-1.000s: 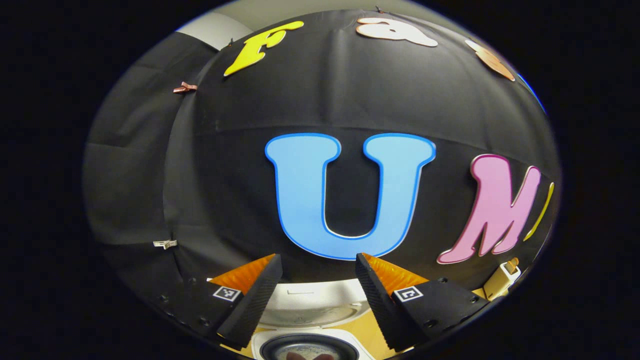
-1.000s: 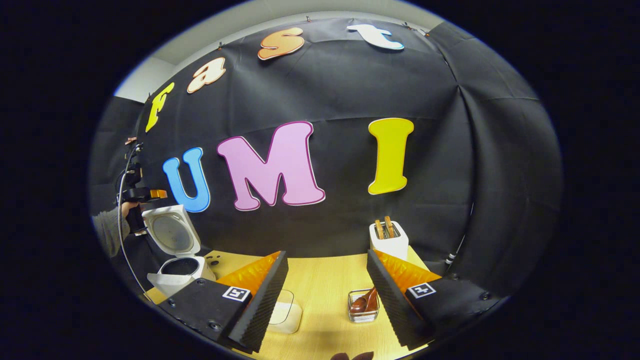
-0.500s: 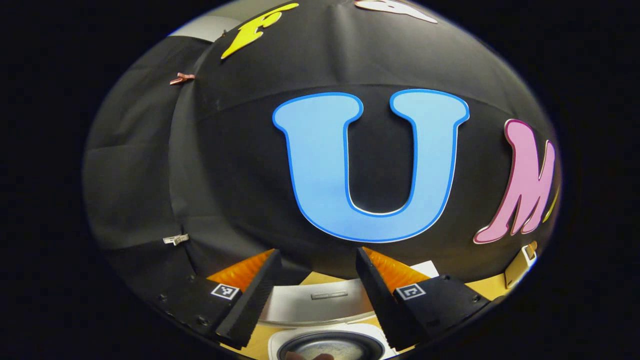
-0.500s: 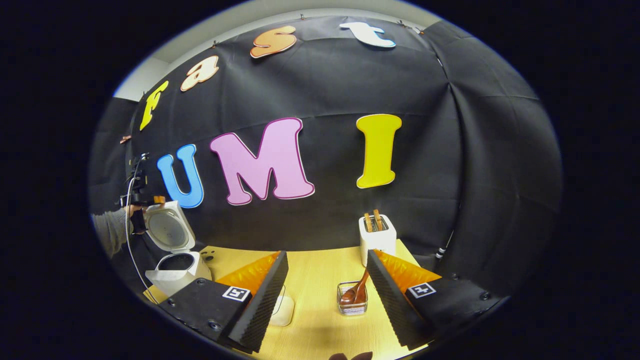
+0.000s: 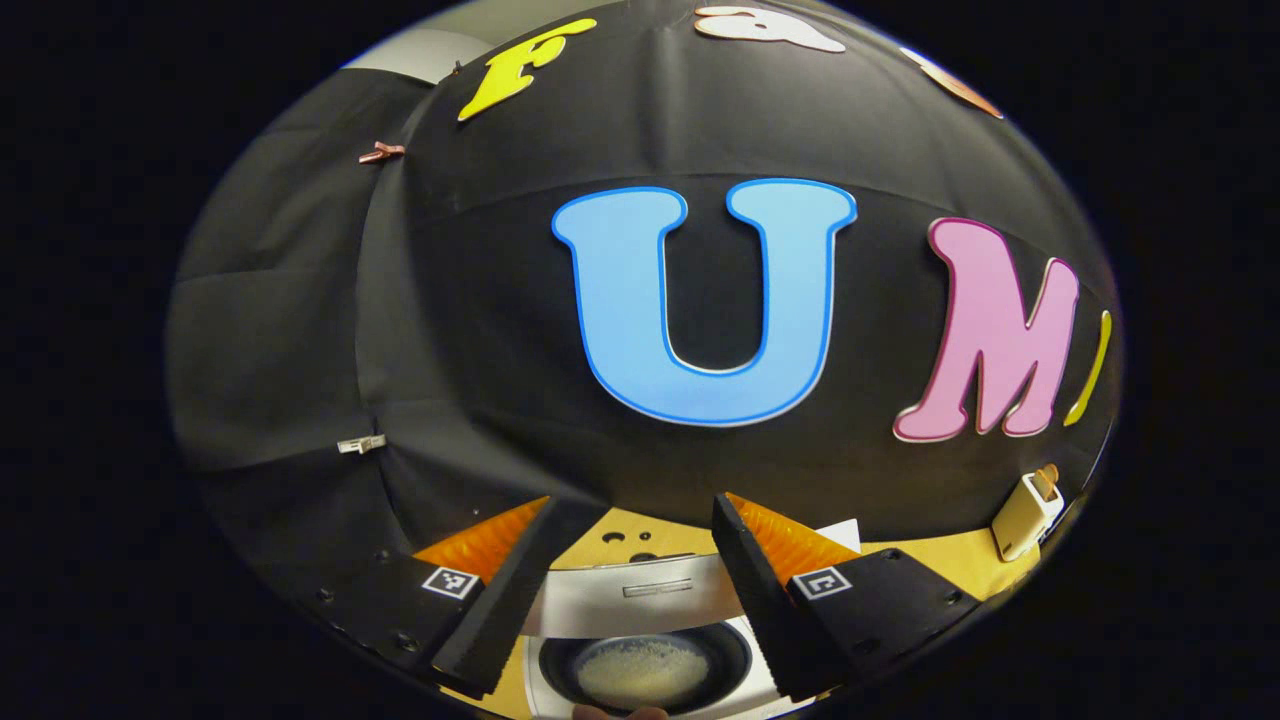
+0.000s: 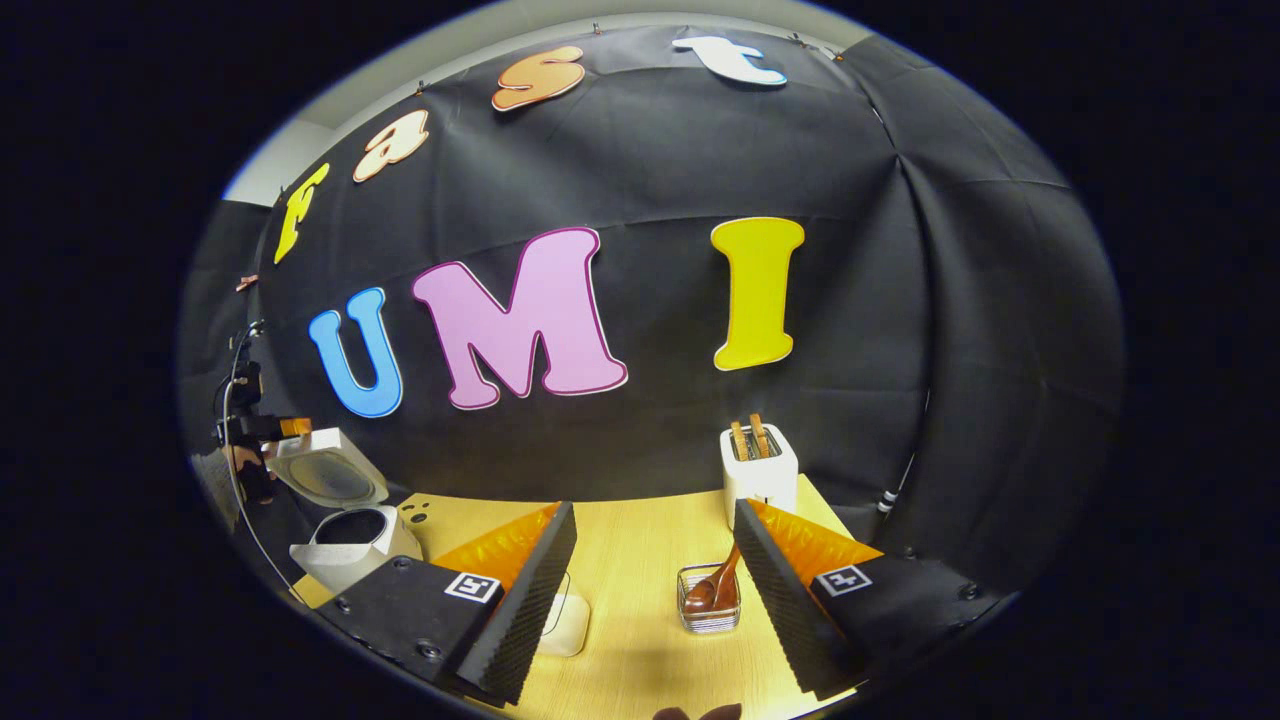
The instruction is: Close the left gripper, press the button to open the rice cooker; take a wooden spoon from the chopstick holder with the right hand, scoop a spoonful of rice and pour it into the rice cooker, then put the wooden spoon back into the chopstick holder.
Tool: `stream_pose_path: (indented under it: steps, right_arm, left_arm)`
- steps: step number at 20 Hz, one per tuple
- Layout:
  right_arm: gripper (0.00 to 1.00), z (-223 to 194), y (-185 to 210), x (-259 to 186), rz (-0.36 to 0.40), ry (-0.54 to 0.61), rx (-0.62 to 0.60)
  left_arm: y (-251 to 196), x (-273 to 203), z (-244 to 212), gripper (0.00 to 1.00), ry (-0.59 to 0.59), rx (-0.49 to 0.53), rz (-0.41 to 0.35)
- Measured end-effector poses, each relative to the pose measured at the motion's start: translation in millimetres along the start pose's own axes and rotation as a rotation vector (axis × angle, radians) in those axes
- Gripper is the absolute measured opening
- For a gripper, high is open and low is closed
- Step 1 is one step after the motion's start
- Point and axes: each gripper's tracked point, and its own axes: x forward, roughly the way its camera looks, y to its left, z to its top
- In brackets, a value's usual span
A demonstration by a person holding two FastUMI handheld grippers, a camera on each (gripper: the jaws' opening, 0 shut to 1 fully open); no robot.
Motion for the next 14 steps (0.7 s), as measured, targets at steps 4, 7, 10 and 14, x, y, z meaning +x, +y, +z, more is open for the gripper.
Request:
stream_pose_path:
  steps: [4, 7, 10, 14]
  right_arm:
    - [0.98, -3, 1, 4, 0.003, 0.0, 0.009]
    - [0.98, -6, 3, 4, 0.009, 0.008, 0.009]
    - [0.98, -9, 3, 5, 0.013, 0.016, 0.007]
    - [0.98, -12, 2, 4, 0.014, 0.022, 0.009]
  left_arm:
    - [-9, -28, -42, 0.98, 0.069, -0.013, -0.017]
    - [-14, -41, -76, 0.98, 0.122, -0.023, -0.025]
    - [-19, -47, -108, 0.98, 0.177, -0.018, -0.033]
    - [-22, -51, -139, 0.99, 0.25, -0.003, -0.033]
